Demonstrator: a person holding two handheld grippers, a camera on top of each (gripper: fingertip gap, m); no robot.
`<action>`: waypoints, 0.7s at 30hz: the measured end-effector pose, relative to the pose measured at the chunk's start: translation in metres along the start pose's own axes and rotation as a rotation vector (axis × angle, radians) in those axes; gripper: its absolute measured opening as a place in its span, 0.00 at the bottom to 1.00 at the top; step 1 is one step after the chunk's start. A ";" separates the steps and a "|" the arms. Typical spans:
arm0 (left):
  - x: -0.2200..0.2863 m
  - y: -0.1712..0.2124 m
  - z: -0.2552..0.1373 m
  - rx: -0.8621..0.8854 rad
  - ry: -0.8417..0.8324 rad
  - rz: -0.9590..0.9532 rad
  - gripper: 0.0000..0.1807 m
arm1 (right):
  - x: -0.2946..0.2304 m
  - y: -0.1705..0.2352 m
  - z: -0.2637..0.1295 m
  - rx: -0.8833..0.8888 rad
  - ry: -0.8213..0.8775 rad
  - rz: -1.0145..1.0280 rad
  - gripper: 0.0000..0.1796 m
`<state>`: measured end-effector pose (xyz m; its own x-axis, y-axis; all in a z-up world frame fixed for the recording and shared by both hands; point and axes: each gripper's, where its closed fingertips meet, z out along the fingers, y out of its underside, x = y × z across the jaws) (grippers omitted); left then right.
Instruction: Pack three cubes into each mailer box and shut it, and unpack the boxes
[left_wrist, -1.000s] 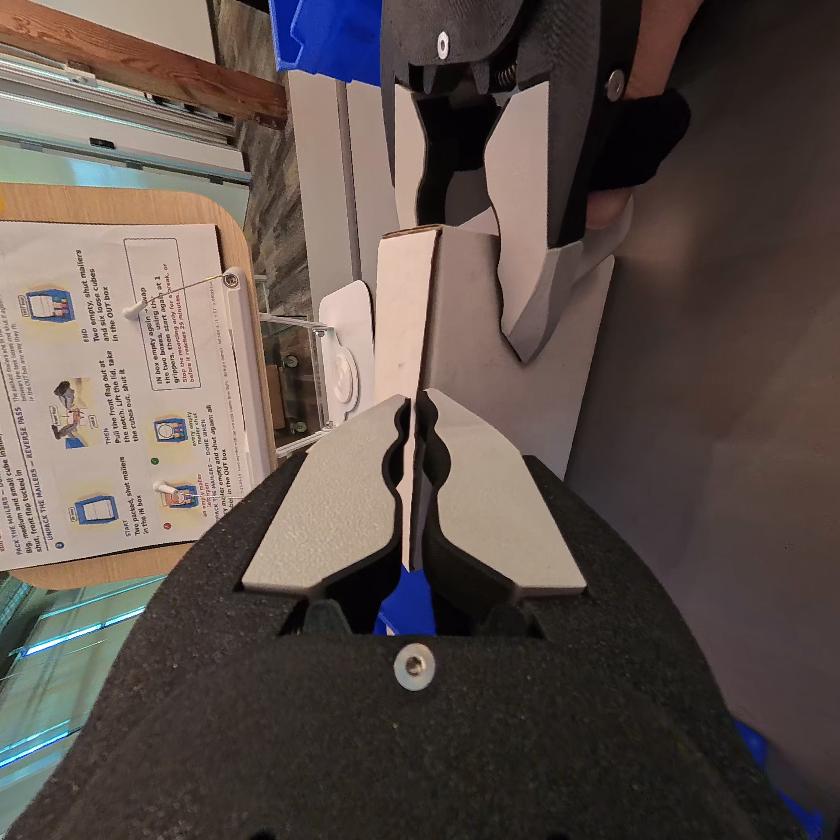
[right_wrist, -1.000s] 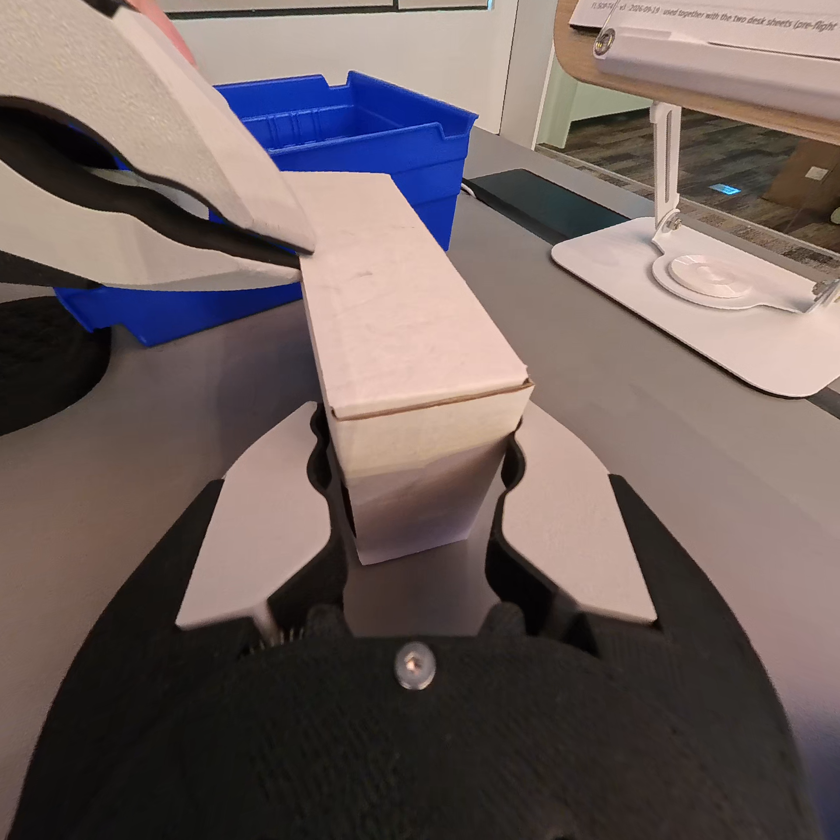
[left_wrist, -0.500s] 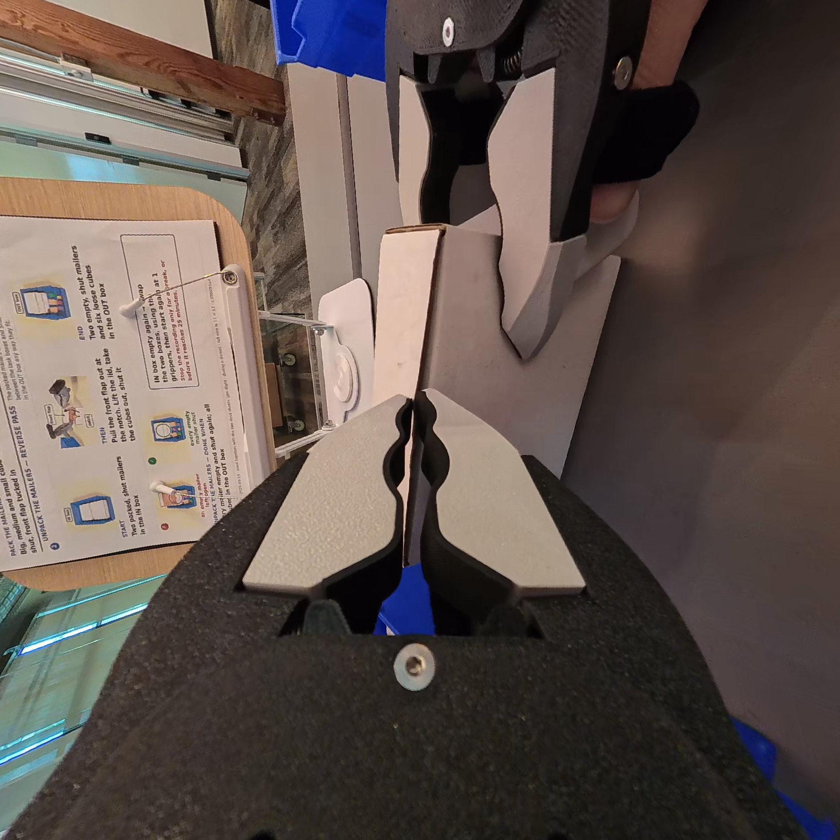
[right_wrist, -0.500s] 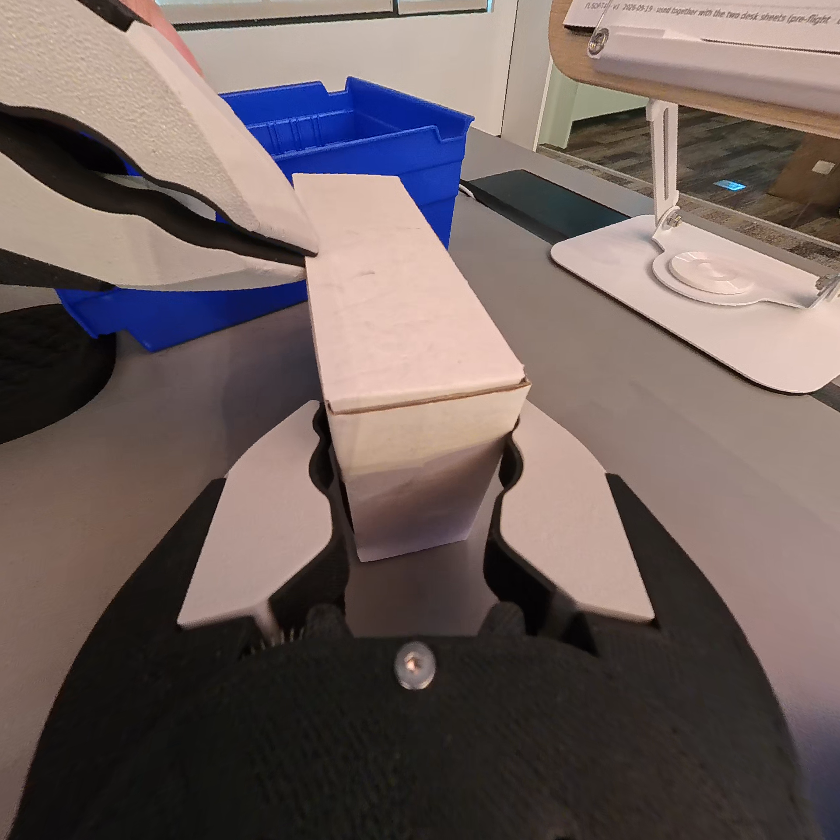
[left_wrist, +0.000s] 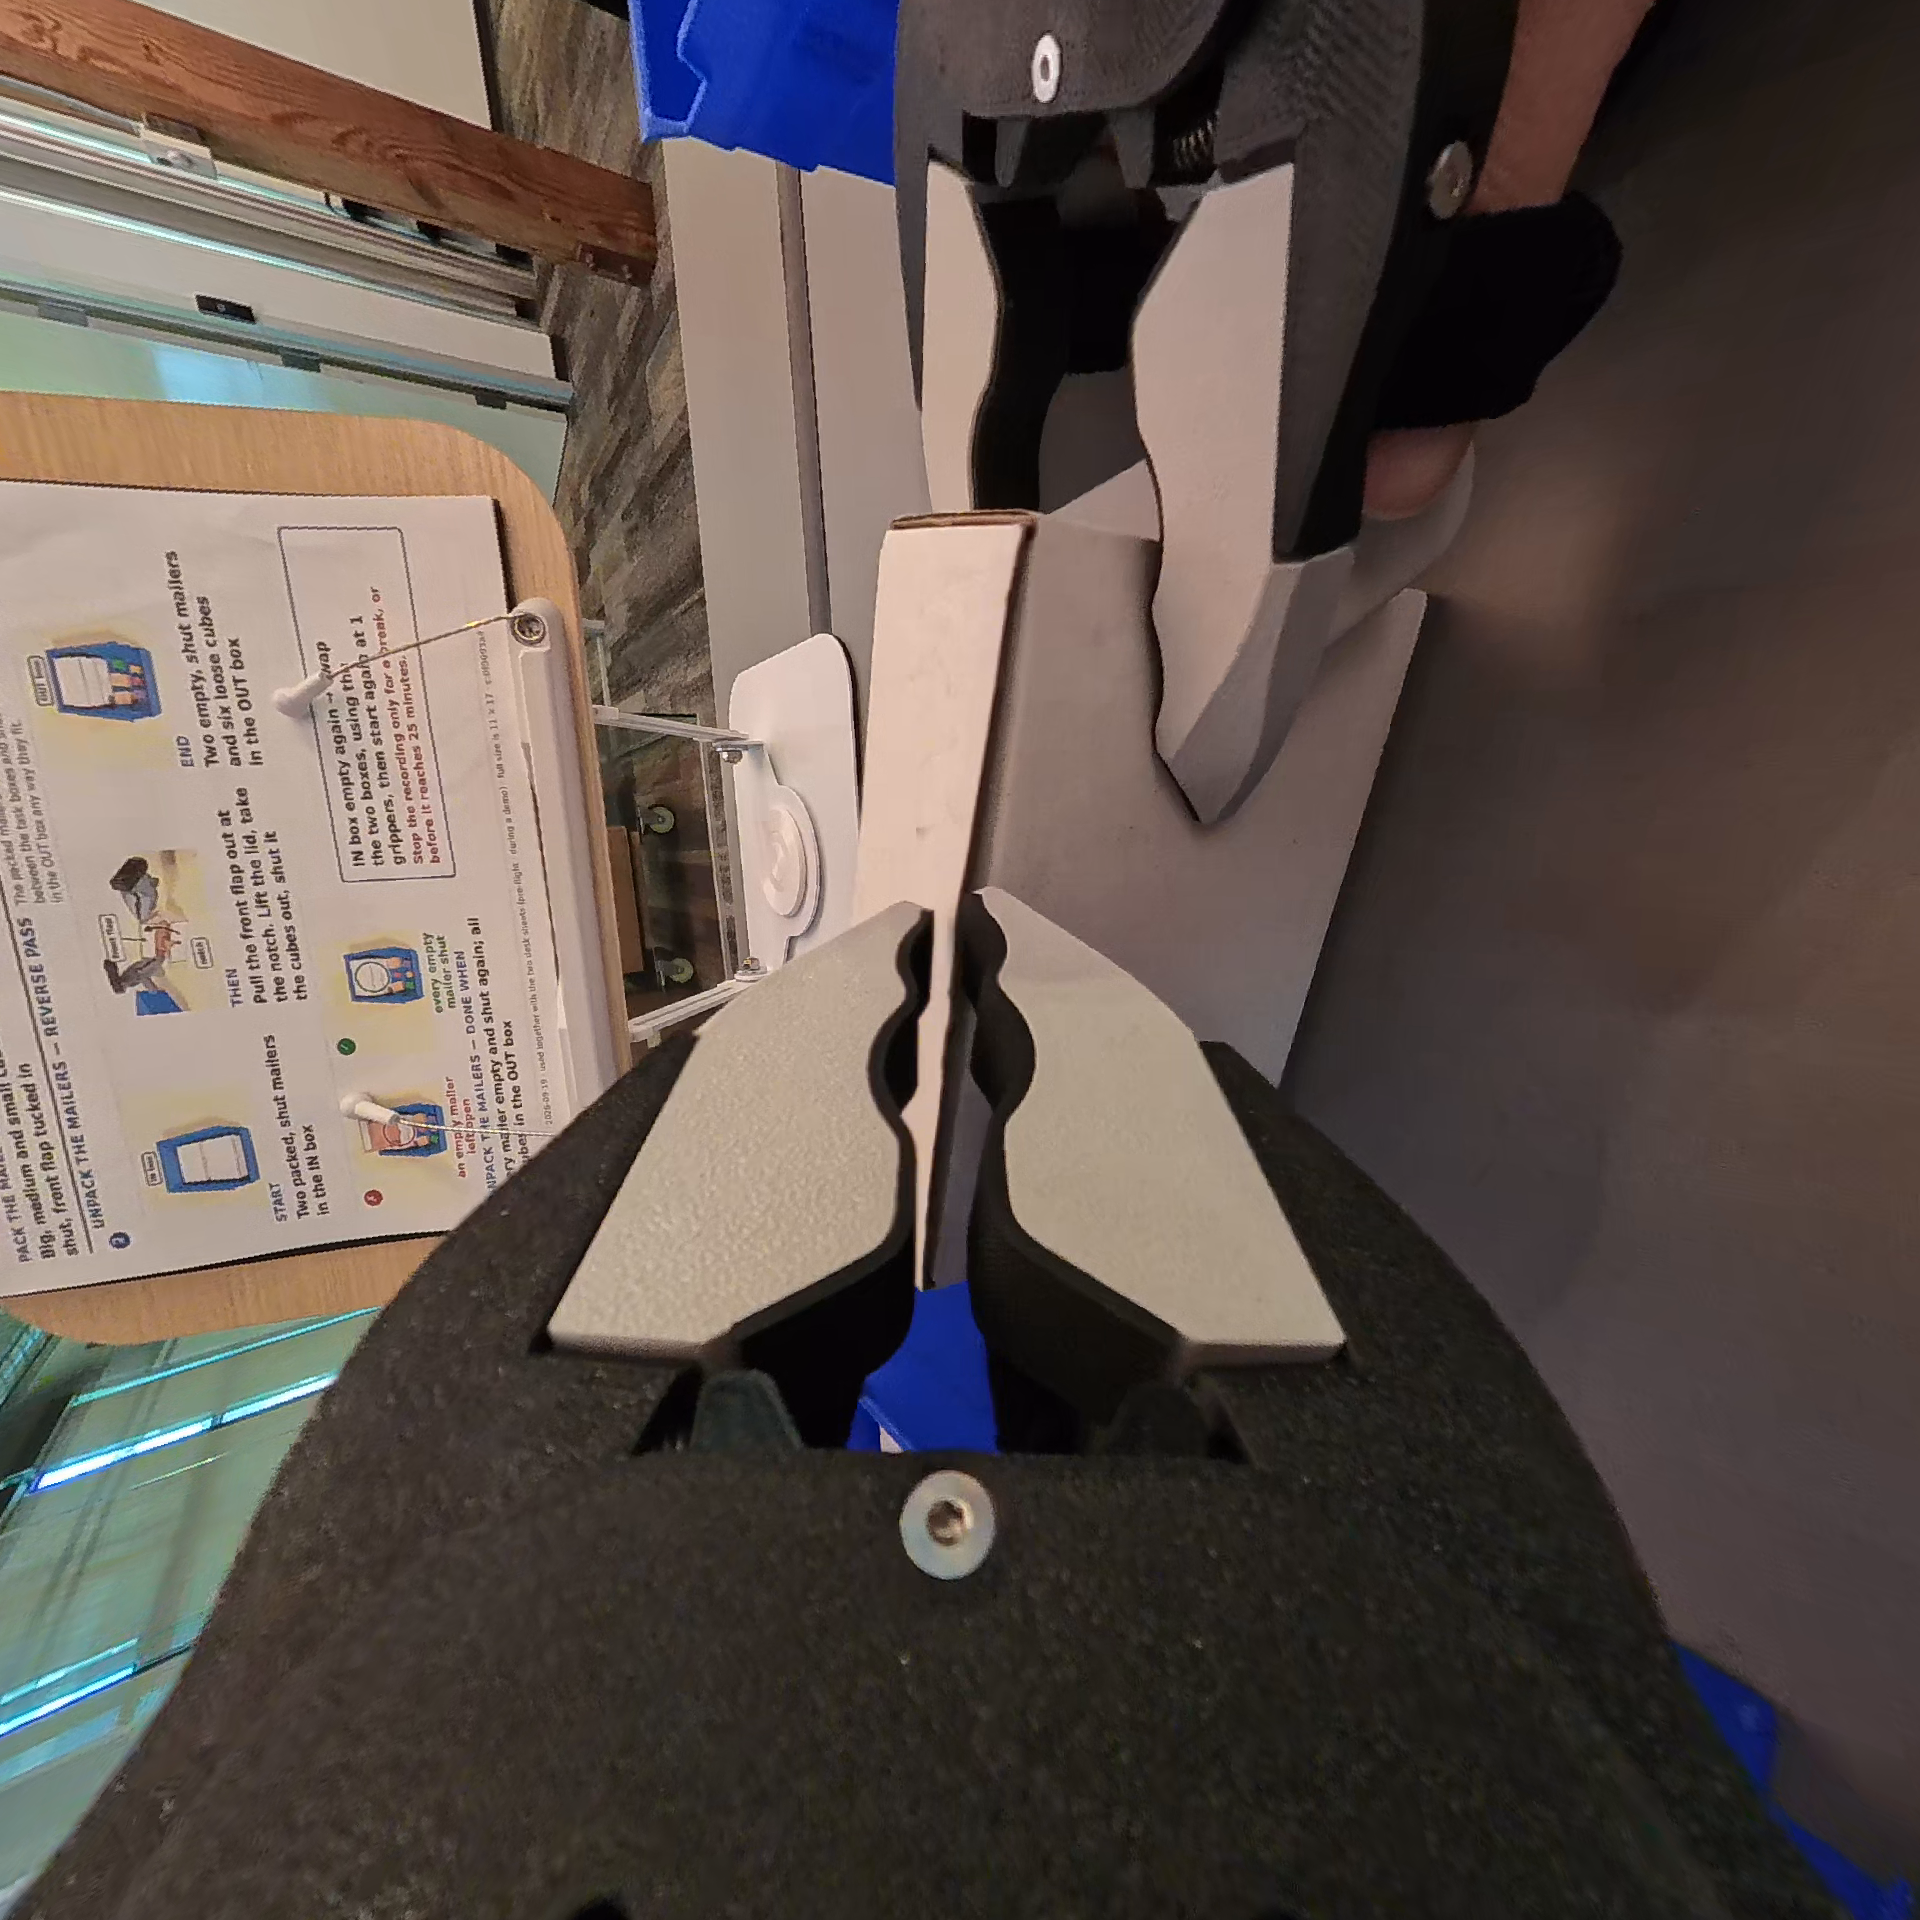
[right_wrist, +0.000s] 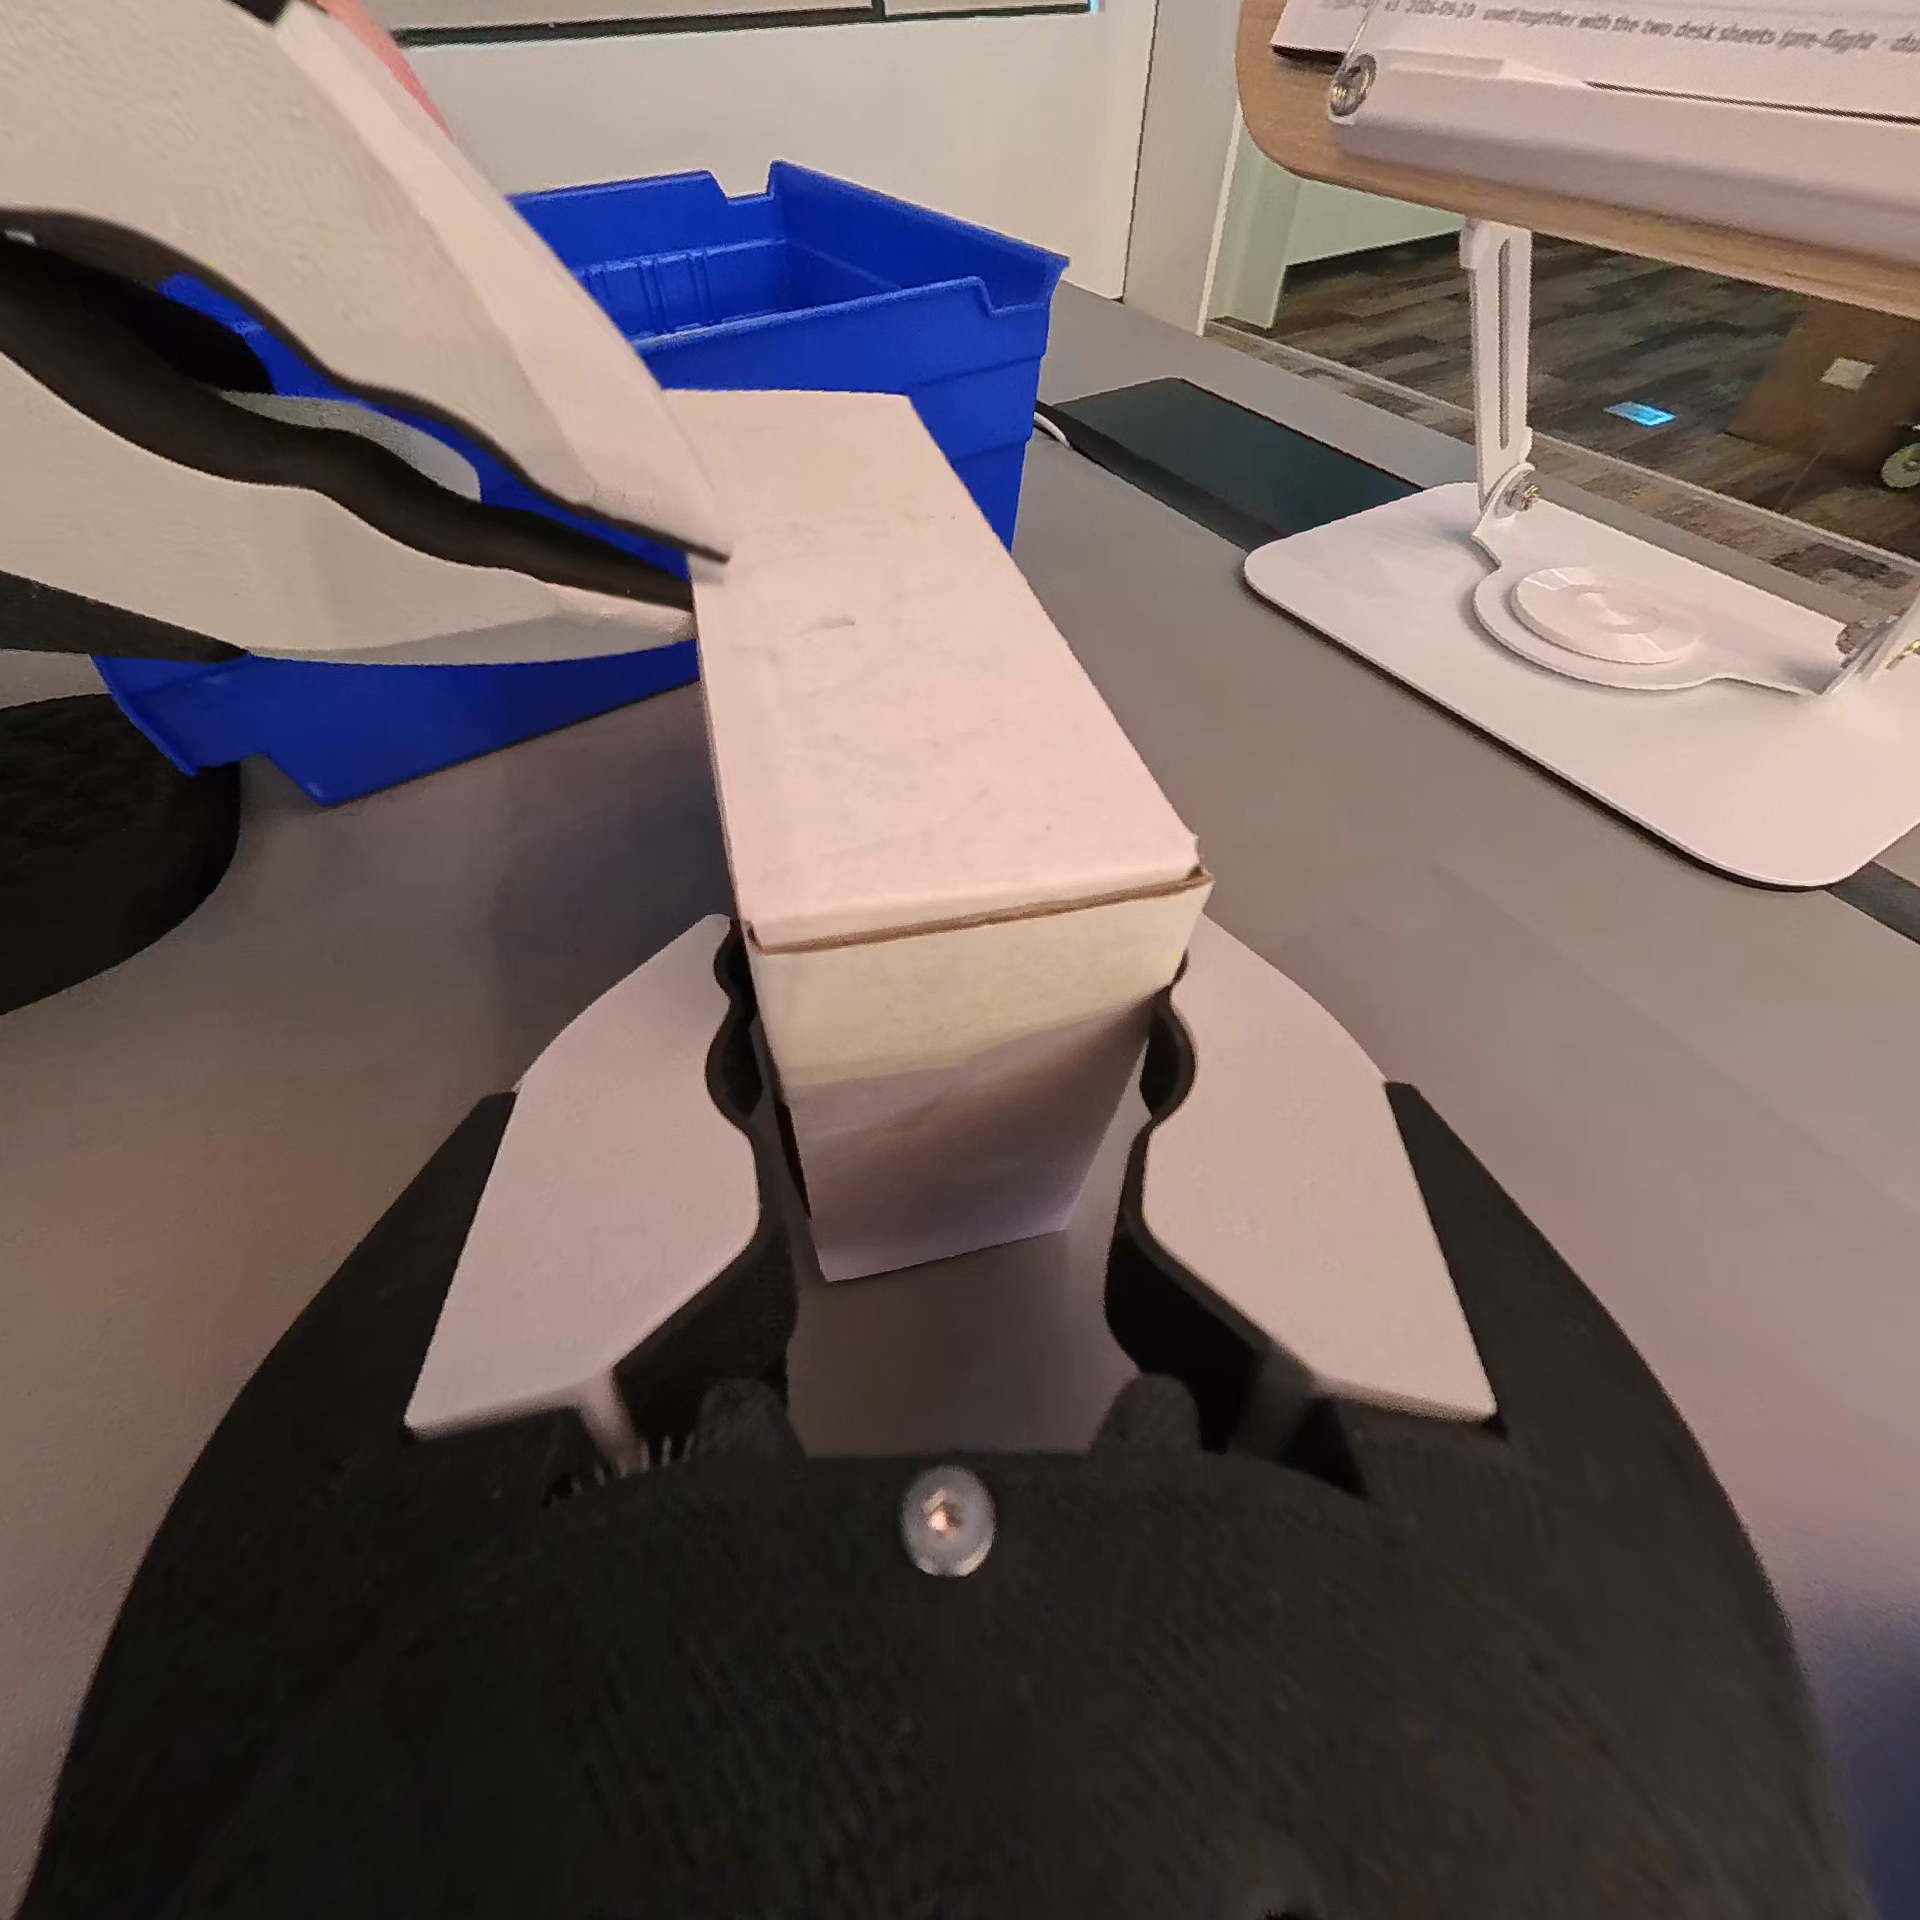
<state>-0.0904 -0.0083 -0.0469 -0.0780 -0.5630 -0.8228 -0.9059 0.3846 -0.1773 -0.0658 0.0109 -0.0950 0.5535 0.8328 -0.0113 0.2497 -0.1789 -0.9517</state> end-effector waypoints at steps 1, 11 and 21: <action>-0.001 0.001 0.000 -0.003 -0.006 -0.006 0.04 | 0.000 0.000 0.000 -0.002 0.010 -0.006 0.41; 0.014 0.013 0.003 -0.064 0.106 -0.121 0.20 | 0.003 0.000 0.002 -0.012 0.145 -0.016 0.41; 0.009 0.014 0.012 -0.083 0.122 -0.131 0.20 | 0.013 0.002 -0.003 -0.033 0.188 0.008 0.41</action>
<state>-0.0987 0.0003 -0.0629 -0.0021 -0.6905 -0.7233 -0.9424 0.2433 -0.2296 -0.0557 0.0201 -0.0966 0.6937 0.7191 0.0419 0.2693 -0.2049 -0.9410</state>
